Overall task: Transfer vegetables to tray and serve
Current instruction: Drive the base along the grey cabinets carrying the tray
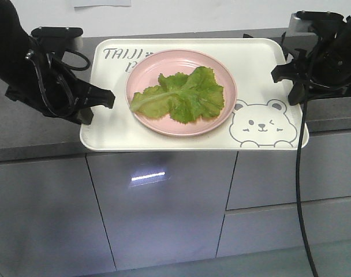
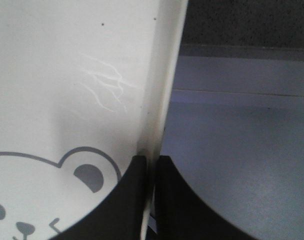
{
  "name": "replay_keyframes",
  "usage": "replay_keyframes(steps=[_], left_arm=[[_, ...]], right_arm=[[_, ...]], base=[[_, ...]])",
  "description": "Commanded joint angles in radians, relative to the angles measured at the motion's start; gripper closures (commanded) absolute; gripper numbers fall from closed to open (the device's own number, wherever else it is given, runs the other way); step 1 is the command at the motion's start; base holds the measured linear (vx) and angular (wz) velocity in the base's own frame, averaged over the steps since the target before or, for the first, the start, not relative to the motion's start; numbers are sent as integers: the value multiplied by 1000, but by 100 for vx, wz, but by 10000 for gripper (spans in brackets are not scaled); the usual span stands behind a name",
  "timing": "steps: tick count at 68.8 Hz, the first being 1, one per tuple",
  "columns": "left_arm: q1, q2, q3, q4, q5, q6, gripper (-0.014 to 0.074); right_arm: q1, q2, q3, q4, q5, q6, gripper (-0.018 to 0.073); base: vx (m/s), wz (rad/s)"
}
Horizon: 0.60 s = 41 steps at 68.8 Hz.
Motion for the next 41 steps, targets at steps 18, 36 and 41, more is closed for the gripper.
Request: replay_keyframes(steps=[18, 36, 41], left_arm=[[-12, -50, -36, -37, -69, 23, 602], [-12, -50, -36, -37, -69, 23, 602], [-12, -50, -36, -37, -69, 23, 602]], right_arm=[[2, -56, -26, 41, 21, -36, 565], [2, -56, -26, 41, 21, -36, 565], [2, -56, -26, 41, 21, -36, 565]], base=[[15, 5], [13, 8], [11, 9]])
